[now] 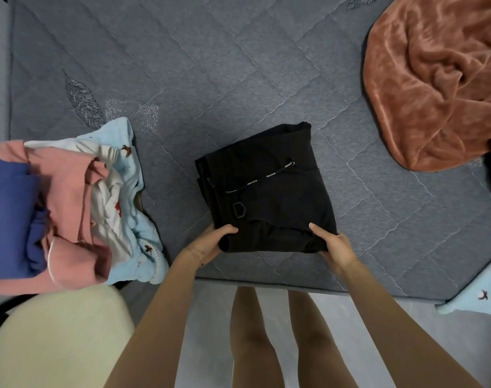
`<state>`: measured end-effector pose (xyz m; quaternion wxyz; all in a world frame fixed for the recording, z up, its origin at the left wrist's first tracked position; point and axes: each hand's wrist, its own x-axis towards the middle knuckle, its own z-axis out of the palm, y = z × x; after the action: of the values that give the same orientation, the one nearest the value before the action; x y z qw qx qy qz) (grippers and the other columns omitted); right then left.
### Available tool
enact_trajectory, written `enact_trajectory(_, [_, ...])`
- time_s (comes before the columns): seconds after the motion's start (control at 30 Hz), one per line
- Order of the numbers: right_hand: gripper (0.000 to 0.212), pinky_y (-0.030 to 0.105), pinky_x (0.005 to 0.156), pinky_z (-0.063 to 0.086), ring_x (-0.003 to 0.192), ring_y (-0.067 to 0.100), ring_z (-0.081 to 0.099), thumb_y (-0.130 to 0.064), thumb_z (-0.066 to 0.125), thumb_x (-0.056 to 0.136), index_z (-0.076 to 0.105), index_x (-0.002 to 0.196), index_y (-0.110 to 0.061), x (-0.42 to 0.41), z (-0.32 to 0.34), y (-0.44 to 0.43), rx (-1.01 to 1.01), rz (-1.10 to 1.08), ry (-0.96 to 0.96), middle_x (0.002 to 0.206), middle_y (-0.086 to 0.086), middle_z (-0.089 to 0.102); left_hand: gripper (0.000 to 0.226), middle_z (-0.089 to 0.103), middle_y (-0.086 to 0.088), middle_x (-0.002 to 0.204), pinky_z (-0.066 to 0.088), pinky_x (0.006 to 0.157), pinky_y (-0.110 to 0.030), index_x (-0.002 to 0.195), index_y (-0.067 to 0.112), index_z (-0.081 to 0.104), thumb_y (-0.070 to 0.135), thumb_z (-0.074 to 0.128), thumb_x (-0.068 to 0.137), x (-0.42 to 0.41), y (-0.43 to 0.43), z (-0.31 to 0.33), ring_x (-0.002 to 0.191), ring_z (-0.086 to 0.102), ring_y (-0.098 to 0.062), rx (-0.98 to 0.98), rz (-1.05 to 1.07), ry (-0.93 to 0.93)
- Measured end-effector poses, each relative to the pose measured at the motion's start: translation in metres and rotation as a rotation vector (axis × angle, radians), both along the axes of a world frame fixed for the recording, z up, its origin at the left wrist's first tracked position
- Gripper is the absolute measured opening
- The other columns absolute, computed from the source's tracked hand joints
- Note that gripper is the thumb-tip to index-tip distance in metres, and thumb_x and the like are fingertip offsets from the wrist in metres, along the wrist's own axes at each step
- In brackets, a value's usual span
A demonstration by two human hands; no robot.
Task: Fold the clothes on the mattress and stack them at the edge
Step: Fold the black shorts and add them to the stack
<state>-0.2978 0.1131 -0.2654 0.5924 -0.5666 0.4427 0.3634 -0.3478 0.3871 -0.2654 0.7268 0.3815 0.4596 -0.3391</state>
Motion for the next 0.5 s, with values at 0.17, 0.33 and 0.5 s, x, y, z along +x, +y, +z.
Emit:
enact_trajectory(0.17, [0.021, 0.037, 0.087, 0.054, 0.097, 0.018, 0.069, -0.022, 0.073, 0.084, 0.067, 0.102, -0.013, -0.005, -0.005, -0.002, -0.012, 0.071, 0.011, 0.103, 0.004, 0.073, 0.033, 0.056, -0.007, 0.125, 0.059, 0.071, -0.039, 0.115, 0.026, 0.052, 0.012, 0.065, 0.087, -0.014, -0.006, 0.0, 0.107, 0.059, -0.023, 0.081, 0.122, 0.024])
enact_trajectory(0.33, [0.024, 0.028, 0.071, 0.058, 0.092, 0.016, 0.071, -0.023, 0.073, 0.084, 0.066, 0.104, -0.013, -0.005, -0.003, -0.002, 0.017, 0.137, 0.013, 0.098, 0.002, 0.075, 0.068, 0.054, 0.003, 0.131, 0.052, 0.092, -0.047, 0.127, 0.039, 0.043, 0.02, 0.076, 0.071, -0.037, -0.016, 0.001, 0.116, 0.058, -0.025, -0.07, 0.09, -0.026])
enact_trajectory(0.5, [0.026, 0.027, 0.064, 0.058, 0.091, 0.014, 0.072, -0.018, 0.071, 0.084, 0.065, 0.108, -0.011, 0.001, 0.004, -0.007, 0.088, 0.134, 0.059, 0.1, 0.001, 0.075, 0.06, 0.056, -0.001, 0.13, 0.054, 0.091, -0.041, 0.128, 0.037, 0.044, 0.005, 0.067, 0.083, -0.046, -0.034, 0.0, 0.109, 0.065, -0.026, 0.053, 0.326, -0.072])
